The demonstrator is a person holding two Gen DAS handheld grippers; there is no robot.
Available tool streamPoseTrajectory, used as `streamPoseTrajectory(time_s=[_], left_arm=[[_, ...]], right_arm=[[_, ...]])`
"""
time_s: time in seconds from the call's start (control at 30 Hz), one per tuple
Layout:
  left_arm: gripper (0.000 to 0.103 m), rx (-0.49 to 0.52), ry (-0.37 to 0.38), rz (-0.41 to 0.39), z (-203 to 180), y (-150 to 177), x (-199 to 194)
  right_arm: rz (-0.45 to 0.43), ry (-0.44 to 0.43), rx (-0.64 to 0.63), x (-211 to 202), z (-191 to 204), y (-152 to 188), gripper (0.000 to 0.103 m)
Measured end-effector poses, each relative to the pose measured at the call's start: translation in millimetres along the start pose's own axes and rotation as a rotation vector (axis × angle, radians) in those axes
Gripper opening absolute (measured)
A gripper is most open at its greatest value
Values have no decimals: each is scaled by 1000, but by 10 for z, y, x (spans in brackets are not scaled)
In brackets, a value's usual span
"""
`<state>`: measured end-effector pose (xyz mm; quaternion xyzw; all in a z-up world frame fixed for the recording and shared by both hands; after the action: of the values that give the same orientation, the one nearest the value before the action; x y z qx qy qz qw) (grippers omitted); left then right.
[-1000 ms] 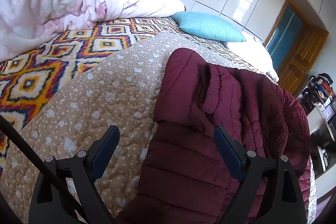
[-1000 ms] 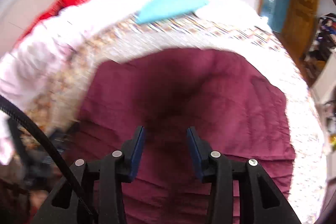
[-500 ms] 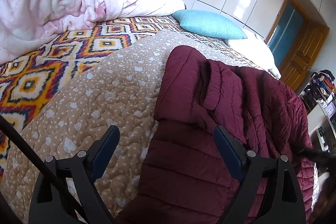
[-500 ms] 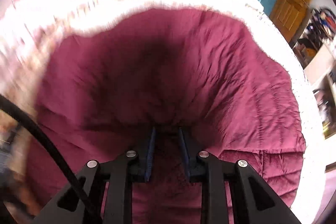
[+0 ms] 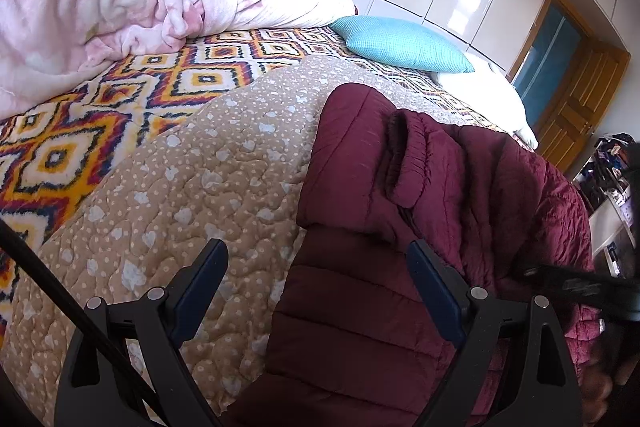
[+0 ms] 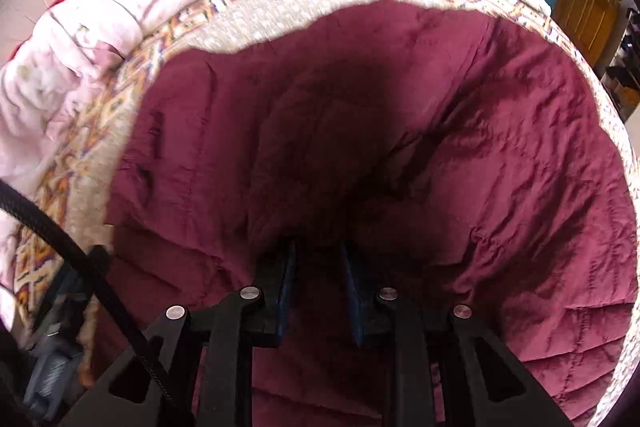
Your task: Fold large clothes
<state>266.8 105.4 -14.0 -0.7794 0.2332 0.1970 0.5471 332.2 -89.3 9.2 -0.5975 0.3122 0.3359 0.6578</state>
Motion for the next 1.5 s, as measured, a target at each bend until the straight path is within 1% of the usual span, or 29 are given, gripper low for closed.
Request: streamPoseTrajectory(time_s=[0.1, 0.13, 0.2, 0.27, 0.3, 0.33, 0.37, 0.4, 0.47, 0.53, 0.57, 0.63, 0.67, 0.7, 0.73, 0.77, 0.8, 0.83, 0.87, 0.9, 0.93, 1.0, 1.03, 1.07, 1.17, 1.2, 1.27, 1.37, 1.5], left_arm=[[90, 0, -2, 2, -11, 3, 5], [90, 1, -2, 3, -8, 3, 6], [90, 1, -2, 3, -1, 1, 5], [90, 1, -2, 1, -11, 3, 9], [90, 3, -3, 0, -4, 2, 9], [90, 4, -3, -2, -14, 4, 0], [90, 6, -4, -5, -13, 4, -6], [90, 8, -5, -8, -13, 3, -13], [90, 11, -9, -23, -6, 0, -43], [90, 14, -16, -39, -12, -2, -77], [90, 19, -22, -52, -18, -4, -103], [90, 34, -38, -81, -41, -5, -168], [90, 42, -47, -94, -52, -4, -201], [90, 50, -56, -105, -69, -4, -236], [90, 65, -69, -126, -81, 0, -306], [90, 79, -82, -140, -95, 3, -364], [90, 100, -102, -150, -111, 19, -447], [90, 122, -116, -156, -131, 39, -535], [90, 146, -128, -170, -155, 64, -632], [90, 184, -150, -196, -201, 101, -769], [90, 226, -171, -225, -259, 142, -903], [91, 303, -188, -267, -387, 225, -1138], [92, 336, -181, -272, -460, 289, -1260], [92, 353, -159, -256, -532, 352, -1366], [92, 339, -82, -173, -708, 545, -1580], [92, 327, -68, -159, -755, 604, -1637], [92, 297, -42, -151, -861, 719, -1774], [92, 274, -31, -146, -1023, 847, -1926], [92, 252, -33, -180, -1215, 1010, -2210]], right_arm=[[-106, -24, -2, -463, -37, 75, 25], [-125, -12, -3, -561, -45, 115, 26], [-153, 36, 6, -704, -167, 258, 31], [-141, 95, 14, -647, -284, 386, 34], [-121, 114, 18, -587, -350, 437, 37], [-78, 121, 32, -470, -434, 508, 38], [-29, 109, 54, -343, -509, 565, 38], [-12, 102, 68, -288, -530, 585, 38], [-33, 85, 100, -363, -549, 580, 38], [-73, 37, 104, -606, -526, 589, 39], [-85, 36, 93, -706, -531, 616, 42], [-135, 66, 49, -1085, -575, 772, 47], [-157, 81, 36, -1226, -617, 844, 52], [-196, 112, 20, -1454, -680, 979, 59], [-231, 139, 11, -1654, -766, 1110, 63], [-263, 165, 6, -1804, -832, 1199, 68], [-288, 188, 3, -1940, -929, 1228, 72], [-320, 222, 8, -2077, -1032, 1344, 75], [-342, 248, 30, -2175, -1141, 1457, 78], [-350, 255, 67, -2227, -1231, 1547, 78], [-348, 242, 107, -2265, -1345, 1644, 78], [-340, 196, 186, -2246, -1482, 1798, 78], [-345, 188, 212, -2270, -1523, 1883, 78], [-352, 189, 224, -2273, -1527, 1937, 78], [-387, 190, 255, -2319, -1510, 2105, 78], [-401, 193, 266, -2364, -1530, 2183, 78], [-418, 204, 277, -2384, -1555, 2275, 78], [-428, 227, 293, -2405, -1587, 2413, 78], [-418, 214, 322, -2457, -1627, 2591, 78]])
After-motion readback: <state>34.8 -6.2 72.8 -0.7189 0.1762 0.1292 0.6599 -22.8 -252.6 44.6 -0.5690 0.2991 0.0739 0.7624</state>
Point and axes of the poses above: each gripper's, at about its wrist camera, not at the fingertips, and x roughly the way its jaws point, z to its left, y to its underside, the point moved 3 cm from there along x, roughly the way its jaws point, and after that the axes turned 7 degrees about -z, right-handed, at the moved point
